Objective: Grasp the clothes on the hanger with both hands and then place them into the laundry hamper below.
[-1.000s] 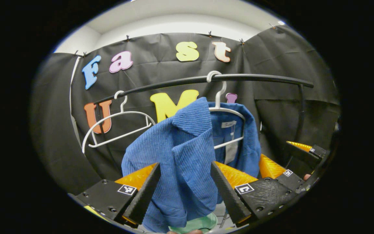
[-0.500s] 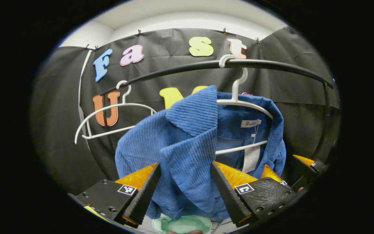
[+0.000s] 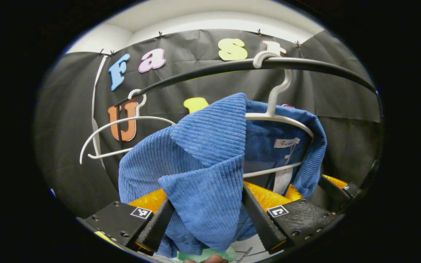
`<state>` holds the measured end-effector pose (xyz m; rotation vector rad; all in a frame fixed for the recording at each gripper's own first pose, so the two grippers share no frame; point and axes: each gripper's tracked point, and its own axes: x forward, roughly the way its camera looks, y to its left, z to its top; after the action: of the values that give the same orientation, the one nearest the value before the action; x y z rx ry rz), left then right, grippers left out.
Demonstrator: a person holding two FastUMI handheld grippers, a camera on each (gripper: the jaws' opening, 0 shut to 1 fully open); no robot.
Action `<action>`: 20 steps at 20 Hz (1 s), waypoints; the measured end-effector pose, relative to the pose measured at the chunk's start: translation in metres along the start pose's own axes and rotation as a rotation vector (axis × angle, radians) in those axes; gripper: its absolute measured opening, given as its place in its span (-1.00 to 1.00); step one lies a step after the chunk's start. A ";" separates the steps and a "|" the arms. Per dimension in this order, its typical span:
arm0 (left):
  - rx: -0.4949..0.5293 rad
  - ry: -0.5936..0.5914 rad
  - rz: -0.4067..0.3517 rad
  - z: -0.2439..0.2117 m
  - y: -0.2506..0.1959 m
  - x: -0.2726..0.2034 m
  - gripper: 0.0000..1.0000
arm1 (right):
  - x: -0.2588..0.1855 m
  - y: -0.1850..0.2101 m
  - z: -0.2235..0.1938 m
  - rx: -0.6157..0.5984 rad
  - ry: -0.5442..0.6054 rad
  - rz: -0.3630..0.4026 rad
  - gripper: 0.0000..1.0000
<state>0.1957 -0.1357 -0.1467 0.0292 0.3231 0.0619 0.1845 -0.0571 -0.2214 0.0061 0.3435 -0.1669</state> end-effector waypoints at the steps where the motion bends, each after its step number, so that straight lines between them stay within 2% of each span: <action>1: -0.007 -0.010 0.008 0.001 0.002 0.005 0.93 | 0.010 -0.002 -0.002 0.008 0.014 -0.015 1.00; 2: -0.007 -0.022 0.021 0.002 0.004 0.008 0.93 | 0.021 -0.007 -0.004 0.014 0.015 -0.025 1.00; 5: 0.015 -0.016 0.043 -0.002 0.009 0.009 0.23 | 0.024 -0.007 -0.002 -0.001 0.019 -0.045 1.00; 7: 0.031 -0.008 0.071 -0.001 0.021 0.011 -0.24 | 0.026 -0.015 -0.005 -0.024 0.028 -0.068 0.67; 8: 0.032 -0.002 0.052 -0.002 0.020 0.014 -0.48 | 0.026 -0.017 -0.005 -0.031 0.037 -0.074 0.43; 9: 0.037 0.003 0.030 -0.003 0.020 0.013 -0.71 | 0.025 -0.019 -0.004 -0.035 0.039 -0.084 0.29; 10: 0.043 0.003 0.010 -0.002 0.022 0.012 -0.60 | 0.020 -0.023 -0.005 -0.037 0.042 -0.105 0.07; 11: 0.038 0.001 0.003 -0.001 0.028 0.009 -0.69 | 0.015 -0.027 -0.003 -0.039 0.041 -0.112 -0.16; 12: 0.028 0.009 -0.022 0.000 0.031 0.003 -0.60 | 0.008 -0.032 -0.001 -0.039 0.042 -0.124 -0.43; 13: 0.015 0.023 -0.056 -0.002 0.031 0.001 -0.87 | 0.002 -0.035 0.000 -0.033 0.046 -0.123 -0.54; 14: -0.002 0.032 -0.088 -0.003 0.030 -0.003 -0.86 | -0.003 -0.037 0.000 -0.023 0.052 -0.124 -0.65; 15: -0.004 0.045 -0.102 -0.004 0.031 -0.007 -0.78 | -0.010 -0.040 0.001 -0.005 0.058 -0.127 -0.68; 16: 0.009 0.048 -0.109 -0.001 0.032 -0.013 -0.78 | -0.015 -0.042 0.001 0.010 0.068 -0.125 -0.72; 17: 0.022 0.051 -0.116 0.000 0.033 -0.019 -0.87 | -0.022 -0.044 0.002 0.017 0.078 -0.127 -0.74; 20: 0.065 0.055 -0.171 -0.001 0.032 -0.041 -0.78 | -0.042 -0.058 0.011 0.016 0.076 -0.149 -0.77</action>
<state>0.1549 -0.1060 -0.1338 0.0643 0.3811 -0.1172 0.1400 -0.1082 -0.1957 0.0022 0.4185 -0.3172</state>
